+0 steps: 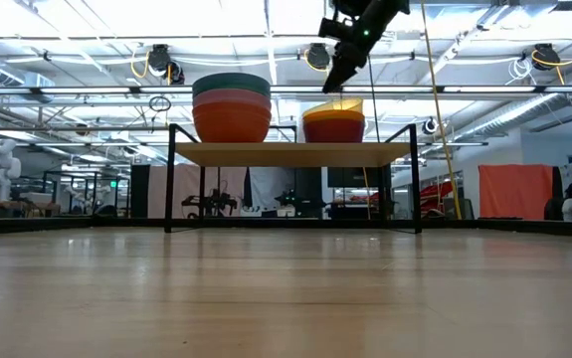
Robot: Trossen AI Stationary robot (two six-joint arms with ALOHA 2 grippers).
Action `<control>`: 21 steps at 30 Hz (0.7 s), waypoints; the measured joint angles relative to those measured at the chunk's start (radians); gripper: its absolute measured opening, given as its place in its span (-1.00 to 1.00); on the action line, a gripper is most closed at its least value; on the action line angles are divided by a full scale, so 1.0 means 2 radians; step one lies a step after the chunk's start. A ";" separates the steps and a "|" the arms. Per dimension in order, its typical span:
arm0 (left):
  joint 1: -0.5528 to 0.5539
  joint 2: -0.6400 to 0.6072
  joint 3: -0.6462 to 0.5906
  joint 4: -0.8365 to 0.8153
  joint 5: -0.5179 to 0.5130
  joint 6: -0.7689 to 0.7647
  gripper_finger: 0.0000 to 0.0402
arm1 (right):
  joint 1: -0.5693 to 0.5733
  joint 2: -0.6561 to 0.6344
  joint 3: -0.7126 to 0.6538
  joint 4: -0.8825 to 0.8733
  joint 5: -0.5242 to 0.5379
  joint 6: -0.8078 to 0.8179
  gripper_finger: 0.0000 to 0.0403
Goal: Place and stack bowls onto a shelf
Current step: Stack the yellow bowl on top of the orange bowl on the shelf, then return to Home Position
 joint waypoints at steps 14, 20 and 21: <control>0.000 0.000 0.000 0.000 0.000 -0.001 -0.64 | 0.001 -0.003 -0.072 0.079 0.055 -0.071 -0.96; 0.000 0.000 0.000 0.000 0.000 0.000 -0.64 | 0.001 -0.012 -0.073 0.082 0.053 -0.084 -0.99; 0.000 0.000 0.000 0.000 0.000 0.005 -0.64 | 0.001 -0.018 -0.073 0.087 0.053 -0.087 -1.00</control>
